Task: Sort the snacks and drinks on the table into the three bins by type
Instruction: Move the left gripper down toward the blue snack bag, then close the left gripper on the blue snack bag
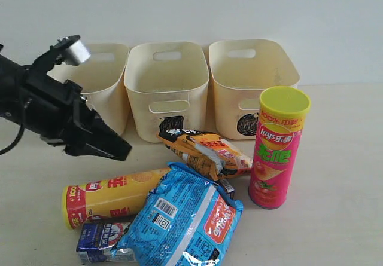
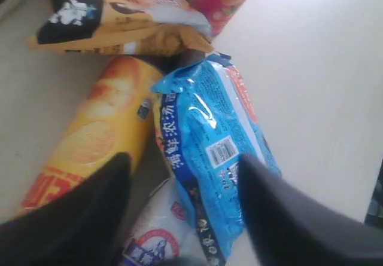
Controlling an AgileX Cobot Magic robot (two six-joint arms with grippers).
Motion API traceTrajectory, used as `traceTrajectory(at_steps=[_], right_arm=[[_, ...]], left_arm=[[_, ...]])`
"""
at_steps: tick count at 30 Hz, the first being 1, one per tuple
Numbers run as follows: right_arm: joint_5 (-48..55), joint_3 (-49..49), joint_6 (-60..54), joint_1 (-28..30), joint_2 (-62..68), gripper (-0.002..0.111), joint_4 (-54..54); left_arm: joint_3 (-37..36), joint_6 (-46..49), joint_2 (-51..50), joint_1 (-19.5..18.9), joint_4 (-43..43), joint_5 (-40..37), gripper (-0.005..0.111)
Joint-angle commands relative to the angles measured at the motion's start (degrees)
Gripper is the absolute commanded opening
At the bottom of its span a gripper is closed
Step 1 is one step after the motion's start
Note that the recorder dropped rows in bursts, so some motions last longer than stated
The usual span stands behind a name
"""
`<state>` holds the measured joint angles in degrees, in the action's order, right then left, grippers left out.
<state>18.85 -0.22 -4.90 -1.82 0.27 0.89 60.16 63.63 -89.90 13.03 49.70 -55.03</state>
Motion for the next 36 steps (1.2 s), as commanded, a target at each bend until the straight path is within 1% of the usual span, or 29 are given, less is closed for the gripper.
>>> traceTrajectory(at_steps=[1,4,10,17,22,26,29,32,36], right_arm=[[-0.4,0.2,-0.1,0.2,-0.3,0.000,-0.1],[-0.4,0.2,-0.1,0.2,-0.3,0.000,-0.1],[-0.4,0.2,-0.1,0.2,-0.3,0.000,-0.1],[-0.4,0.2,-0.1,0.2,-0.3,0.000,-0.1],[-0.4,0.2,-0.1,0.2,-0.3,0.000,-0.1],[-0.4,0.2,-0.1,0.2,-0.3,0.000,-0.1],[-0.4,0.2,-0.1,0.2,-0.3,0.000,-0.1],[-0.4,0.2,-0.1,0.2,-0.3,0.000,-0.1],[-0.4,0.2,-0.1,0.2,-0.3,0.000,-0.1]], left_arm=[[2.2,-5.0,-2.5,3.2,-1.3,-0.2,0.090],[3.2,-6.1,-5.8,4.4,-2.3,-1.2,0.088],[5.9,-8.3,-10.6,4.4,-4.2,-2.5,0.088],[5.9,-8.7,-13.5,4.4,-4.5,-2.4,0.088],[5.9,-8.7,-13.8,6.4,-4.5,-1.8,0.086],[5.9,-11.0,-13.9,8.8,-4.6,0.9,0.087],[5.9,-13.0,-13.9,9.1,-4.9,1.7,0.087],[5.9,-15.4,-14.5,9.2,-7.0,1.7,0.087],[5.9,-16.1,-16.2,10.5,-8.4,2.0,0.087]])
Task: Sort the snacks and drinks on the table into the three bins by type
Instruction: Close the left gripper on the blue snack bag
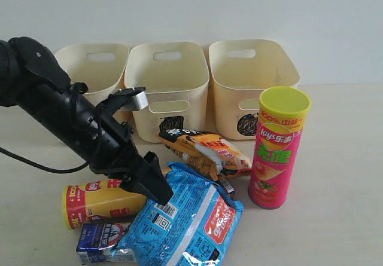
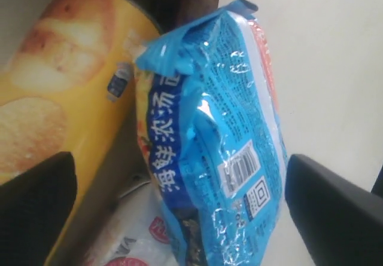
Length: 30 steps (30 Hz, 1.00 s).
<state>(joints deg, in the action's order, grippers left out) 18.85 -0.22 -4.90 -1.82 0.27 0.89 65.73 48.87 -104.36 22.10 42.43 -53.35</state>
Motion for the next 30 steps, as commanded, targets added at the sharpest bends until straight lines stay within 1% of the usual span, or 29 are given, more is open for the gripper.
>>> traceTrajectory(at_steps=[1,6,20,25,30], right_arm=[[-0.4,0.2,-0.1,0.2,-0.3,0.000,-0.1],[-0.4,0.2,-0.1,0.2,-0.3,0.000,-0.1],[-0.4,0.2,-0.1,0.2,-0.3,0.000,-0.1],[-0.4,0.2,-0.1,0.2,-0.3,0.000,-0.1],[-0.4,0.2,-0.1,0.2,-0.3,0.000,-0.1]], left_arm=[[0.4,-1.4,-2.3,1.8,-1.1,0.7,0.087],[0.9,-1.9,-4.5,3.7,-1.1,1.5,0.087],[0.9,-2.4,-7.1,3.9,0.6,2.2,0.087],[1.2,-1.2,-7.4,3.9,4.9,2.2,0.083],[3.0,-1.2,-7.4,3.9,6.2,0.2,0.077]])
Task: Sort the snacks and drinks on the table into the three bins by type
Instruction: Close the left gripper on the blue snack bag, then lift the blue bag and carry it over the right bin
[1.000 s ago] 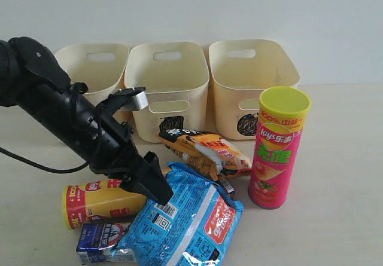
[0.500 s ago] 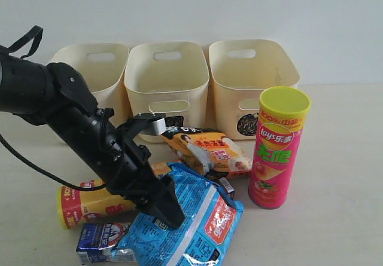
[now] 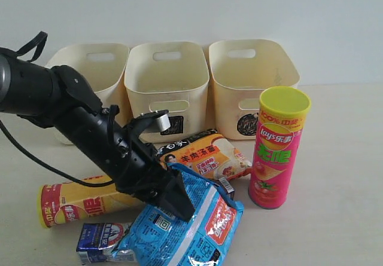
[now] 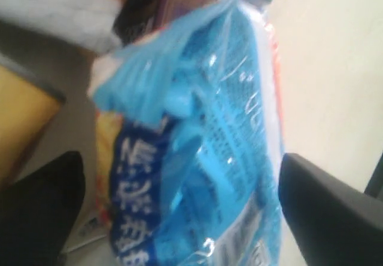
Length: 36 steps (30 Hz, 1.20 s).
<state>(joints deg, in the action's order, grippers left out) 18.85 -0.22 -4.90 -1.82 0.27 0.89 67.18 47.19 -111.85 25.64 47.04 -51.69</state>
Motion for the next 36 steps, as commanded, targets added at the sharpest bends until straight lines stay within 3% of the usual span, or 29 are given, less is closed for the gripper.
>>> traceTrajectory(at_steps=[1,20,22,23,24,25,26,36], right_arm=[[-0.4,0.2,-0.1,0.2,-0.3,0.000,-0.1],[-0.4,0.2,-0.1,0.2,-0.3,0.000,-0.1],[-0.4,0.2,-0.1,0.2,-0.3,0.000,-0.1],[-0.4,0.2,-0.1,0.2,-0.3,0.000,-0.1],[-0.4,0.2,-0.1,0.2,-0.3,0.000,-0.1],[-0.4,0.2,-0.1,0.2,-0.3,0.000,-0.1],[-0.4,0.2,-0.1,0.2,-0.3,0.000,-0.1],[-0.4,0.2,-0.1,0.2,-0.3,0.000,-0.1]], left_arm=[[1.8,0.4,0.1,0.3,1.6,-2.2,0.076],[2.2,-0.5,-3.6,0.4,0.5,-6.2,0.072],[2.2,-0.5,-4.2,0.4,0.5,-6.2,0.066],[2.2,-0.5,-4.2,0.4,0.5,-6.2,0.056],[2.2,-0.5,-4.2,0.4,0.6,-6.3,0.043],[2.2,-0.5,-4.2,0.4,0.7,-6.6,0.021],[2.2,0.0,-4.1,0.4,0.9,-7.1,0.005],[10.3,-2.0,-2.8,0.2,5.6,-18.1,0.004]])
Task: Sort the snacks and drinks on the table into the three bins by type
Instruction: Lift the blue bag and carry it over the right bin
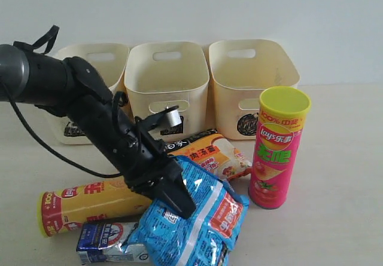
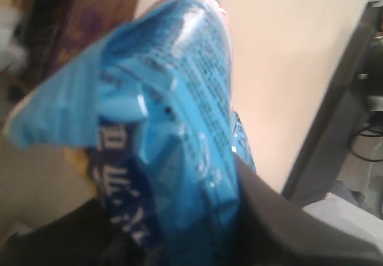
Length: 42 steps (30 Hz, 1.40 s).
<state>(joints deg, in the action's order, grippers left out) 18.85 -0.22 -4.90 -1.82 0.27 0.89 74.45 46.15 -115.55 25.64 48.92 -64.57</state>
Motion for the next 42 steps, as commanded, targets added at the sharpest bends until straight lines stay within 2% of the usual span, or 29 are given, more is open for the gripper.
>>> traceTrajectory(at_steps=[1,6,11,16,21,25,31,34,38,42], right_arm=[[-0.4,0.2,-0.1,0.2,-0.3,0.000,-0.1],[-0.4,0.2,-0.1,0.2,-0.3,0.000,-0.1],[-0.4,0.2,-0.1,0.2,-0.3,0.000,-0.1],[-0.4,0.2,-0.1,0.2,-0.3,0.000,-0.1],[-0.4,0.2,-0.1,0.2,-0.3,0.000,-0.1],[-0.4,0.2,-0.1,0.2,-0.3,0.000,-0.1],[-0.4,0.2,-0.1,0.2,-0.3,0.000,-0.1],[-0.4,0.2,-0.1,0.2,-0.3,0.000,-0.1],[-0.4,0.2,-0.1,0.2,-0.3,0.000,-0.1],[-0.4,0.2,-0.1,0.2,-0.3,0.000,-0.1]], left_arm=[[3.8,-0.9,0.8,0.2,4.5,-5.4,0.004],[9.4,-4.0,1.0,0.1,4.6,-5.4,0.004],[12.5,-8.6,2.3,-0.3,-1.5,-5.4,0.004],[12.7,-8.6,5.5,-4.5,-1.5,-5.4,0.004],[18.8,-7.7,6.2,-8.5,4.8,-5.4,0.004],[23.2,-7.7,6.2,-8.5,4.8,-5.0,0.004],[28.1,-7.7,5.3,-8.5,5.3,6.9,0.004],[31.5,-6.0,2.2,-8.3,10.6,8.9,0.004],[36.3,-4.7,-1.4,-6.6,11.8,9.9,0.004],[39.9,-2.8,-4.2,-3.5,11.7,16.8,0.004]])
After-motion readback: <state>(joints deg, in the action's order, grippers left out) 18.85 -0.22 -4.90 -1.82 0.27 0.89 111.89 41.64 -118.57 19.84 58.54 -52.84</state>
